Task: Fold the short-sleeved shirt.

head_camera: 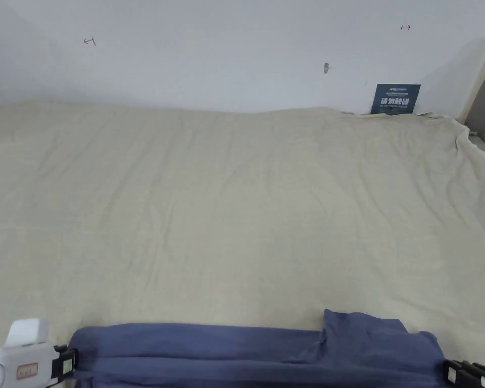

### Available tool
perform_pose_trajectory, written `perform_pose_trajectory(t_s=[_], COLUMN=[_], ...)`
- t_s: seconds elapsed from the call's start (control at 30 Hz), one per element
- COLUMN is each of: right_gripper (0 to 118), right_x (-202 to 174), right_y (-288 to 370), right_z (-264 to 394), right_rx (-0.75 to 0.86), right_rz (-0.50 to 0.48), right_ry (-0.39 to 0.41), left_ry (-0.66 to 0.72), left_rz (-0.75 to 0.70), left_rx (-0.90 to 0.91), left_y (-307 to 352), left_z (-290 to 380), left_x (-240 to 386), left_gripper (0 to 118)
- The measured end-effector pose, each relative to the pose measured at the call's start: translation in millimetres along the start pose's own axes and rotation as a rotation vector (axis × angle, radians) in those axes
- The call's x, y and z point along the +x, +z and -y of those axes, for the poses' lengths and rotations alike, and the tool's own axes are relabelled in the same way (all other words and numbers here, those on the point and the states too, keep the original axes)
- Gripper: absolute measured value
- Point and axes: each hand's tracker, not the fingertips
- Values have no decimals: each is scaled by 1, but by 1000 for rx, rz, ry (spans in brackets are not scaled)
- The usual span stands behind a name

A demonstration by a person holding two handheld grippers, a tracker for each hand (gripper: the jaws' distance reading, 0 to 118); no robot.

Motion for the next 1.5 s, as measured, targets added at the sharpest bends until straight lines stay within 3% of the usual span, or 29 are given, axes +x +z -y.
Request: perform_pose_trajectory(t_s=[0.23, 0.6, 0.67, 0.73, 0.77, 0.8, 0.83, 0.93, 1.2, 1.37, 1.47, 1.5], right_gripper=[1, 2, 11, 56, 75, 91, 94, 94, 93, 89, 57, 38], right_x=[15, 20, 17, 12, 9, 5, 0, -17, -85, -114, -123, -125], right_y=[-36, -54, -46, -33, -27, -18, -9, 19, 67, 77, 81, 82], right_z=[36, 41, 37, 28, 22, 13, 4, -26, -68, -69, -67, -67], right_rx=[-108, -111, -99, -65, -37, 15, 67, 209, 523, 617, 642, 646], right_rz=[79, 126, 113, 108, 103, 88, 74, 35, 79, 120, 117, 114], right_ry=[-7, -25, -24, -15, -5, 0, 5, 29, 138, 179, 185, 191], left_ry=[-19, 11, 31, 38, 39, 41, 39, 37, -41, -80, -65, -64], left_rz=[-32, -60, -45, -54, -59, -57, -52, -20, -29, -37, 5, 17], left_rx=[-41, -36, -25, -8, 10, 52, 96, 223, 501, 618, 674, 681], left_y=[-13, -22, -12, -1, 5, 13, 22, 55, 109, 114, 117, 117], left_z=[34, 40, 36, 29, 24, 20, 13, -8, -46, -45, -40, -39], left_x=[-1, -1, 2, 5, 7, 9, 12, 23, 59, 77, 84, 86], left_gripper=[0, 2, 23, 76, 98, 114, 115, 115, 112, 93, 62, 42])
